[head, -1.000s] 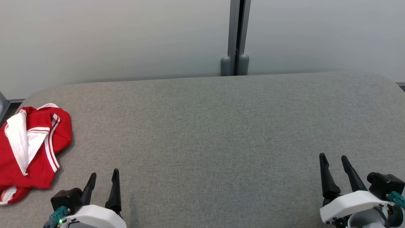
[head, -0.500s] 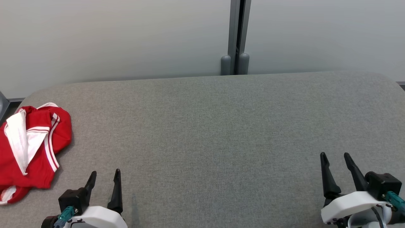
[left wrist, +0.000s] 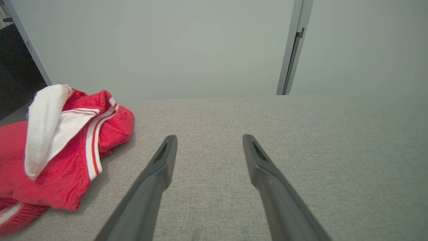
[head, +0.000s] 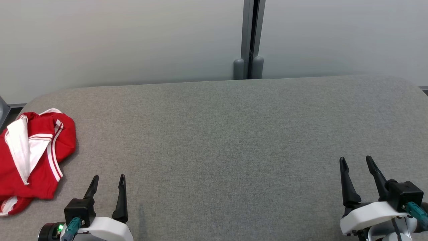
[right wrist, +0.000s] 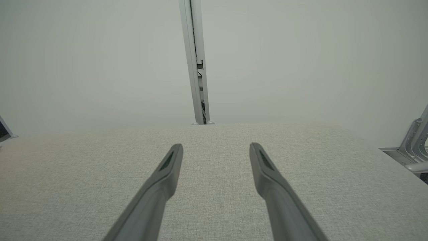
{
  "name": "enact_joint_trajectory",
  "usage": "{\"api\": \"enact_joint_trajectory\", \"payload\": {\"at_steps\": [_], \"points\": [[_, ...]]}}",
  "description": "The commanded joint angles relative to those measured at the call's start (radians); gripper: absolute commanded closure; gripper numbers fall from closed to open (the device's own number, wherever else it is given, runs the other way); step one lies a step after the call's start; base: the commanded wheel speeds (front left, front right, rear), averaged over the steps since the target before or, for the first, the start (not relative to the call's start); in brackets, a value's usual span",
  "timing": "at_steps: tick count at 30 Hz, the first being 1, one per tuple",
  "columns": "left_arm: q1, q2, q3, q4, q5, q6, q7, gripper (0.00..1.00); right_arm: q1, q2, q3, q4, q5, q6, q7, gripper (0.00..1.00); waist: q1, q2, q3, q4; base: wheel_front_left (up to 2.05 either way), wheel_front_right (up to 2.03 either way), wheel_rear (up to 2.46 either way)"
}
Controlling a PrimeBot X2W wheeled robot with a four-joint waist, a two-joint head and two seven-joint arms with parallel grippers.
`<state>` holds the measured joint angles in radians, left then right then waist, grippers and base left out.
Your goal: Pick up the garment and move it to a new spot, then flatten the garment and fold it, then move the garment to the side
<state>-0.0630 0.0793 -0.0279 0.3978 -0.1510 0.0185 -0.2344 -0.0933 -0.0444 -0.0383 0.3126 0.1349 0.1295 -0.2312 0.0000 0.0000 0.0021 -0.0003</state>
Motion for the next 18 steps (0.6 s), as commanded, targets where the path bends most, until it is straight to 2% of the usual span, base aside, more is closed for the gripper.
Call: {"api": "enact_joint_trajectory", "payload": {"at_steps": [1,14,18], "points": [[0.003,0.004,0.005,-0.003,0.027,0.004,-0.008,0.0,-0.004,-0.009,-0.002,0.0,-0.024,0.002,-0.012,0.0,0.0,0.0,0.0,0.001,0.0,0.0,0.0],[0.011,-0.002,0.02,-0.008,0.123,0.012,-0.032,0.0,-0.008,-0.011,0.0,0.002,-0.115,0.002,-0.037,0.0,0.0,0.0,-0.005,0.005,0.0,0.0,0.0],[0.01,-0.004,0.026,-0.01,0.123,0.008,-0.031,0.0,-0.01,-0.01,-0.002,0.007,-0.108,0.002,-0.037,0.0,0.0,0.0,-0.005,0.01,0.0,0.0,0.0]]}}
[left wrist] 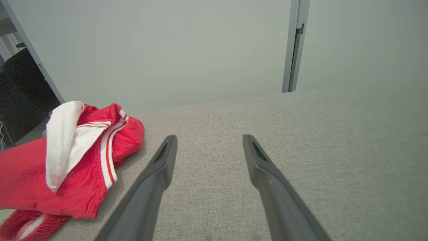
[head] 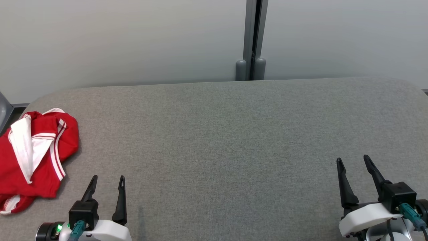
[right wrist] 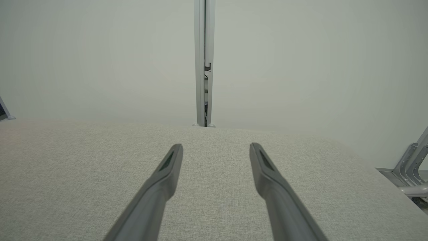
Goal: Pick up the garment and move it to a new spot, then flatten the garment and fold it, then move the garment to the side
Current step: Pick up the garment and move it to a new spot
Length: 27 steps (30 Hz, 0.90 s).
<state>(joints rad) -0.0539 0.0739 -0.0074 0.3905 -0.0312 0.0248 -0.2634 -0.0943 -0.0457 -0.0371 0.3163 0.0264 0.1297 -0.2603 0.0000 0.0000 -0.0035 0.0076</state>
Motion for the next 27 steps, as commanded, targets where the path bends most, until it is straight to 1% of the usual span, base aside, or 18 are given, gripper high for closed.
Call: {"api": "enact_joint_trajectory", "payload": {"at_steps": [1,7,12,20,21,27], "points": [[0.0,0.001,0.007,-0.004,0.004,0.002,-0.002,0.0,-0.01,-0.009,-0.003,0.005,0.0,0.002,-0.007,0.0,0.0,0.0,0.001,0.003,0.0,0.0,0.0],[-0.004,-0.003,0.011,0.0,0.003,-0.002,-0.002,0.0,-0.007,-0.009,0.001,0.008,0.001,0.002,-0.007,0.0,0.0,0.0,0.005,0.023,0.0,0.0,0.0],[-0.015,-0.004,0.019,0.009,0.001,-0.004,-0.002,0.0,-0.003,-0.009,0.01,0.011,0.0,0.002,-0.007,0.0,0.0,0.0,0.007,0.079,0.0,0.0,0.0],[-0.003,0.0,0.039,0.024,0.002,-0.004,-0.002,0.0,0.001,-0.008,0.044,0.025,0.014,0.001,-0.007,0.0,0.0,0.0,0.007,0.228,0.0,0.0,0.0],[0.003,0.0,0.047,0.027,-0.001,-0.001,-0.002,0.0,0.002,-0.008,0.056,0.028,0.02,0.001,-0.007,0.0,0.0,0.0,0.007,0.272,0.0,0.0,0.0],[0.02,0.005,0.072,0.035,-0.004,0.001,-0.002,0.0,-0.005,-0.009,0.092,0.035,0.037,0.001,-0.007,0.0,0.0,0.0,0.011,0.393,0.0,0.0,0.0]]}}
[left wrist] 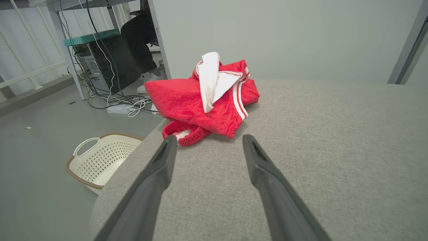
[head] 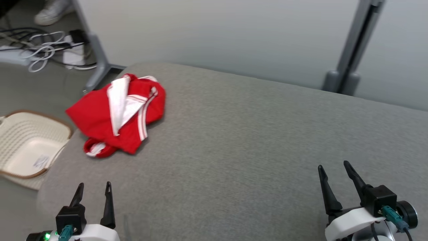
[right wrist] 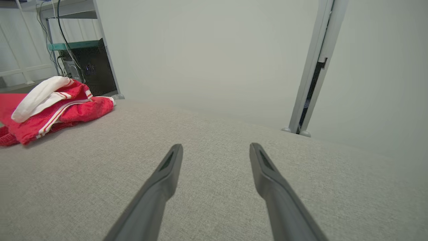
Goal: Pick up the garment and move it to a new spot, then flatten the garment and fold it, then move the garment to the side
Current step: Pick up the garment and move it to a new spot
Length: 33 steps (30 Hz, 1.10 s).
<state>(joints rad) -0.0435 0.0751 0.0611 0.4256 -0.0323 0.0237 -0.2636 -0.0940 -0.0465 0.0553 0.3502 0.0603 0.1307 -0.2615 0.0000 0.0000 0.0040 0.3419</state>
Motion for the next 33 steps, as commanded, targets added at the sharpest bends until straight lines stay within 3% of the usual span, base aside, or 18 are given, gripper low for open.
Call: {"api": "enact_joint_trajectory", "payload": {"at_steps": [1,8,15,19,25,33], "points": [[0.012,0.005,0.01,-0.001,-0.004,0.003,-0.002,0.0,-0.008,-0.008,0.007,0.004,0.006,0.0,-0.005,0.0,0.0,0.0,0.005,0.075,0.0,0.0,0.0],[0.014,0.003,0.035,-0.003,-0.014,-0.011,-0.002,0.0,-0.016,-0.008,0.028,0.006,0.017,0.0,-0.005,0.0,0.0,0.0,0.015,0.174,0.0,0.0,0.0],[0.013,-0.005,0.068,-0.027,-0.03,-0.019,-0.002,0.0,-0.048,-0.008,0.056,0.029,0.007,0.0,-0.005,0.0,0.0,0.0,0.047,0.187,0.0,0.0,0.0],[-0.018,-0.012,0.067,-0.015,-0.048,-0.044,-0.002,0.0,-0.057,-0.008,0.044,0.032,-0.006,0.0,-0.005,0.0,0.0,0.0,0.068,0.186,0.0,0.0,0.0],[-0.097,-0.019,0.06,0.033,-0.079,-0.085,-0.002,0.0,-0.079,-0.028,0.036,0.025,-0.024,0.0,-0.005,0.0,0.0,0.0,0.13,0.15,0.0,0.0,0.0],[-0.347,-0.015,0.098,0.157,-0.122,-0.114,-0.001,0.0,-0.158,-0.091,0.084,-0.015,-0.044,0.0,-0.005,0.0,0.0,0.0,0.288,0.054,0.0,0.0,0.0]]}}
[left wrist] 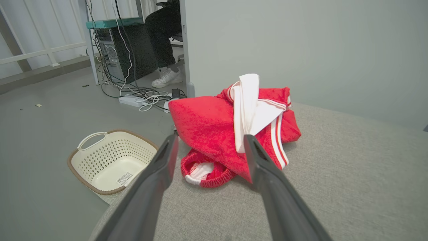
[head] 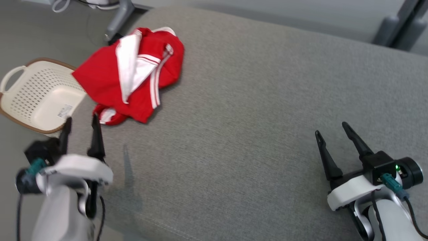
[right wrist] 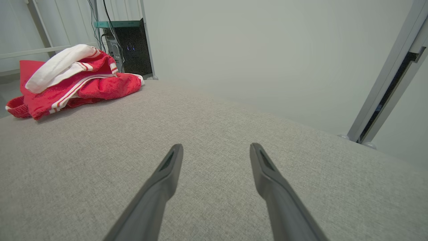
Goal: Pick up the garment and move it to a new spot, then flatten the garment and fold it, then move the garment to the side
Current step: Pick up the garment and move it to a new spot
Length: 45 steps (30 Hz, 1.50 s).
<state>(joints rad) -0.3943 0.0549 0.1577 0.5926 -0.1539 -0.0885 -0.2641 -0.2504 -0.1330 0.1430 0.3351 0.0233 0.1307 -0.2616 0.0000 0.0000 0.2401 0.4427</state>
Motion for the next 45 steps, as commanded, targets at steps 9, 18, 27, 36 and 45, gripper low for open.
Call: {"api": "enact_joint_trajectory", "payload": {"at_steps": [9,18,27,36,45], "points": [[-0.316,0.099,0.012,0.213,-0.013,-0.033,-0.001,0.0,-0.074,-0.048,0.04,-0.027,-0.009,0.0,-0.005,0.0,0.0,0.0,0.199,-0.141,0.0,0.0,0.0],[-0.532,0.199,-0.065,0.521,0.007,-0.039,0.048,0.0,-0.098,-0.06,0.048,-0.035,-0.011,0.0,-0.001,0.0,0.0,0.0,0.271,-0.204,0.0,0.0,0.0],[-0.598,0.216,-0.057,0.647,-0.009,0.036,0.057,1.0,-0.097,-0.05,0.018,-0.035,0.0,0.0,0.001,0.0,0.0,0.0,0.264,-0.238,0.0,0.0,0.0],[-0.629,0.244,-0.094,0.589,0.016,0.011,0.002,1.0,-0.065,0.003,-0.003,-0.038,0.011,0.0,-0.002,0.0,0.0,0.0,0.178,-0.249,0.0,0.0,0.0],[-0.61,0.204,-0.156,0.394,0.033,-0.027,-0.002,1.0,-0.026,0.051,-0.01,-0.016,0.044,0.0,-0.003,0.0,0.0,0.0,0.052,-0.3,0.0,0.0,0.0]]}}
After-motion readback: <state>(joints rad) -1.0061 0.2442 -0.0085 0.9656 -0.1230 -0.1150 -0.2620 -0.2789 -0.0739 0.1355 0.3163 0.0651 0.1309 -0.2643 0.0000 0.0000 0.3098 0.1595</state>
